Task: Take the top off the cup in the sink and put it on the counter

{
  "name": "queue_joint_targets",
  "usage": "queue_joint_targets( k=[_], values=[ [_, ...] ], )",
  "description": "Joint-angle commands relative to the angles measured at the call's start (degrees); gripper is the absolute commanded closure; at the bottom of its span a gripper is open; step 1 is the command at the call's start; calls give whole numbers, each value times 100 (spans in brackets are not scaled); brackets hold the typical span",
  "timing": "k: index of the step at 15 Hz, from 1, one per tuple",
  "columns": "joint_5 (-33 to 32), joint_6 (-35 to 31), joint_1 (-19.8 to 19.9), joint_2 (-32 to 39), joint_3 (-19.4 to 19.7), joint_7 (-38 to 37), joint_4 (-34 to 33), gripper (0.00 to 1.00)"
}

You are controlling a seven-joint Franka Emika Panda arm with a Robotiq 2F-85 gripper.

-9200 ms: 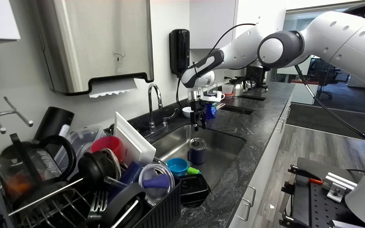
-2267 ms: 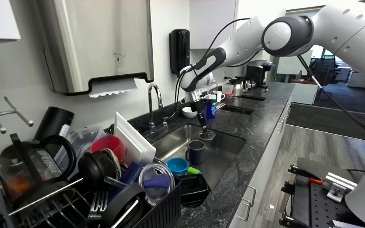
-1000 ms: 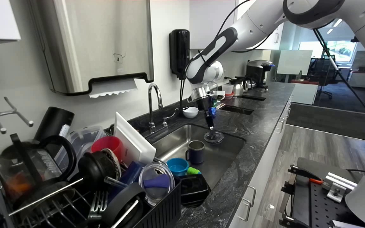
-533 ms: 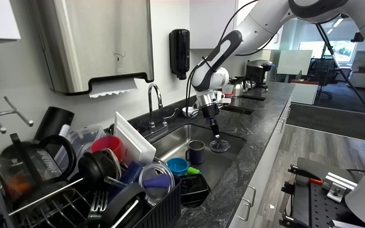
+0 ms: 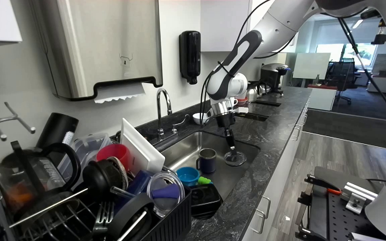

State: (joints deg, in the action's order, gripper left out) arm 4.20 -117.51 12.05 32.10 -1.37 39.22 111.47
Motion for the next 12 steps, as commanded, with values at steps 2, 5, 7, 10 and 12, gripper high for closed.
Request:
queue_joint_targets(
  k=[2,5,7,10,12],
  values=[
    [31,-534,-43,-522,-2,-117,737,97],
    [28,-815,-53,-695,7,-124,1097,97],
    [22,-1001,-55,-801,9,-111,1329,97],
    [9,-1211,-65,-914,11,-119,1588,97],
    [1,-1289,-77,-982,13,-129,1718,97]
  ],
)
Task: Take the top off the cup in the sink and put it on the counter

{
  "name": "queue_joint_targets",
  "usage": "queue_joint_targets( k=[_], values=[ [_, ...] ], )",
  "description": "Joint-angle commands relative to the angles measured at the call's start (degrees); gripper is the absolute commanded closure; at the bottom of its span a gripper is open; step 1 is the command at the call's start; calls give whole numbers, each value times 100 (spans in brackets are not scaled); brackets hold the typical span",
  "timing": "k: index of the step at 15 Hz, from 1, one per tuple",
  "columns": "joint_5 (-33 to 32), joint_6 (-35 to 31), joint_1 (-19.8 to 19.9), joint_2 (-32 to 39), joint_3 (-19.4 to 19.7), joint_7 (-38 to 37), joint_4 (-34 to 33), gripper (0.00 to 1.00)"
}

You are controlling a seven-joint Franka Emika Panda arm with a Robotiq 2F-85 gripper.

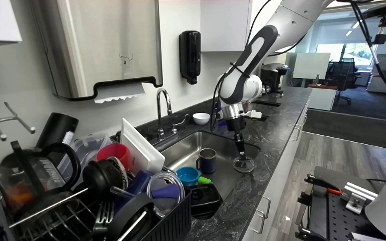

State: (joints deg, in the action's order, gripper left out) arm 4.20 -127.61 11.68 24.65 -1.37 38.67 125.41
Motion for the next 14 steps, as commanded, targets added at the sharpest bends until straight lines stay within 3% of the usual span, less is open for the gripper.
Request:
queue_joint_targets(
  k=[1,14],
  values=[
    [1,-317,-47,-277,12,-81,387,97],
    [-33,-520,-90,-370,21,-73,833,97]
  ],
)
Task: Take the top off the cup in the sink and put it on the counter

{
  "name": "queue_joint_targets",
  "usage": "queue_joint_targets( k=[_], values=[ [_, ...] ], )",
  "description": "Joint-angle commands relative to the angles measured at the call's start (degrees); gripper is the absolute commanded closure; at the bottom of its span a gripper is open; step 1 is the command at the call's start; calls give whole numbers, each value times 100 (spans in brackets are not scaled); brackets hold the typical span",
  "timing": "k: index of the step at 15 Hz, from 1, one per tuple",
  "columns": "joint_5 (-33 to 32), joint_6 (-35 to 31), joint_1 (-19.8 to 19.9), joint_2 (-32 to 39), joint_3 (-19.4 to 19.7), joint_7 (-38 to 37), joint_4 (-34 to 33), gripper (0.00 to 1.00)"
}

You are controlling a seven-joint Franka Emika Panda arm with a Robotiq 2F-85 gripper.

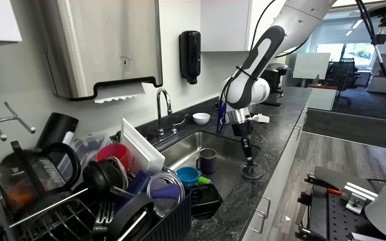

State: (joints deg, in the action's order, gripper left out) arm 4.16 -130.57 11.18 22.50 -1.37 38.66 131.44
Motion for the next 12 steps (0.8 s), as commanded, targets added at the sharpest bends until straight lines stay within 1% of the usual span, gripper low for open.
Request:
queue_joint_targets(
  k=[1,11,12],
  values=[
    [-28,-229,-42,-161,21,-74,248,97],
    [-56,-489,-58,-272,33,-66,600,97],
    [-53,-499,-60,-280,31,-69,611,64]
  ],
)
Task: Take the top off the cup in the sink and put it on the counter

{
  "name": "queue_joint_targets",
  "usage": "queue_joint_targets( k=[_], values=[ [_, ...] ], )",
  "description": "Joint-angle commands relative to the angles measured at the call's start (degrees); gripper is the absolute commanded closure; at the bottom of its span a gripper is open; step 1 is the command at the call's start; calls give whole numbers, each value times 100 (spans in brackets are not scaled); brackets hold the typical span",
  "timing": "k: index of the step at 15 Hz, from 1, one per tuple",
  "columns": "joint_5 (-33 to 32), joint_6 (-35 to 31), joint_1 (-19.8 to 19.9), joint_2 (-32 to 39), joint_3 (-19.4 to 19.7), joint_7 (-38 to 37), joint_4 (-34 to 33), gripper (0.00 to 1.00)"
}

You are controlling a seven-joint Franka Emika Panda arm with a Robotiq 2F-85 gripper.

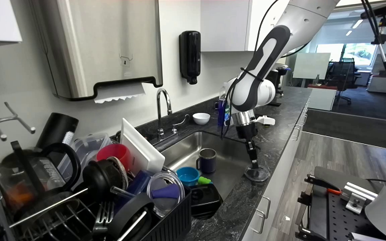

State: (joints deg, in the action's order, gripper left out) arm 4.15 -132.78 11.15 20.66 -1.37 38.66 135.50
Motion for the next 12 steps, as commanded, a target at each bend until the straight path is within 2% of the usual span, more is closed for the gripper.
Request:
queue_joint_targets(
  k=[1,10,12],
  values=[
    [-74,-322,-67,-103,38,-86,222,64],
    [-314,-798,-209,-180,53,-447,273,1],
    [-351,-833,-226,-230,40,-576,239,0]
  ],
)
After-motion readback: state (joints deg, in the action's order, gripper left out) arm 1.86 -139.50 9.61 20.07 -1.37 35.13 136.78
